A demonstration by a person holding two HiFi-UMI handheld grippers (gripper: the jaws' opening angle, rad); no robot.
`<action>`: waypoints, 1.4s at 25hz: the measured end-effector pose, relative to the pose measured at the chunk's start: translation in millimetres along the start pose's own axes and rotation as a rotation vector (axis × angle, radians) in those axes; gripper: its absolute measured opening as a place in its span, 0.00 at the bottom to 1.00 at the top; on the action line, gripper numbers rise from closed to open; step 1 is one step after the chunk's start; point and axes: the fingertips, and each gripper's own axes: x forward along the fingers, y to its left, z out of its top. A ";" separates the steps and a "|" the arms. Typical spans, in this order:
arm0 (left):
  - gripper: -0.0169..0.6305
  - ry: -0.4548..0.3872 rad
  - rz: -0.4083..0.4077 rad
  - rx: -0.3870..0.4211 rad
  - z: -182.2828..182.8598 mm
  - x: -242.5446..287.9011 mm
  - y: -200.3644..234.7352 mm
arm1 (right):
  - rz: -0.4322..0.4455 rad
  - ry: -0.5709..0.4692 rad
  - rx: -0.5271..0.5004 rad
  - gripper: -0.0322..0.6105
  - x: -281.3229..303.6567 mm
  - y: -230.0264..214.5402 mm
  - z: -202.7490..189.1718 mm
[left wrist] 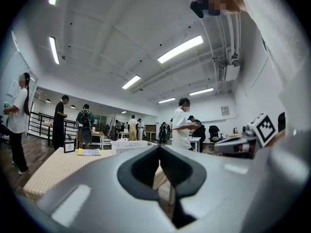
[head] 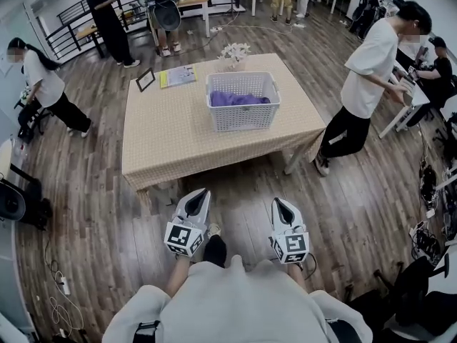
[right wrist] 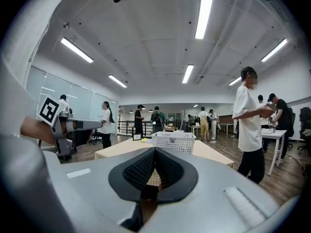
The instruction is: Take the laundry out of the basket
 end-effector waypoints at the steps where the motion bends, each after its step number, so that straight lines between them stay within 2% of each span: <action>1: 0.04 -0.005 -0.006 0.000 0.8 9.8 7.2 | -0.005 0.004 -0.006 0.05 10.5 -3.3 2.4; 8: 0.04 -0.040 -0.021 -0.010 16.5 74.1 83.3 | -0.028 -0.006 -0.026 0.05 104.6 -16.2 37.2; 17: 0.04 -0.083 -0.048 0.004 38.9 137.0 180.4 | -0.048 -0.035 -0.026 0.05 217.1 -5.8 77.5; 26: 0.04 -0.047 -0.068 -0.015 24.6 172.6 218.0 | -0.077 -0.008 -0.005 0.05 260.1 -11.0 67.4; 35: 0.04 0.038 -0.040 -0.032 -9.8 226.1 238.0 | -0.039 0.055 0.048 0.05 311.0 -39.2 36.1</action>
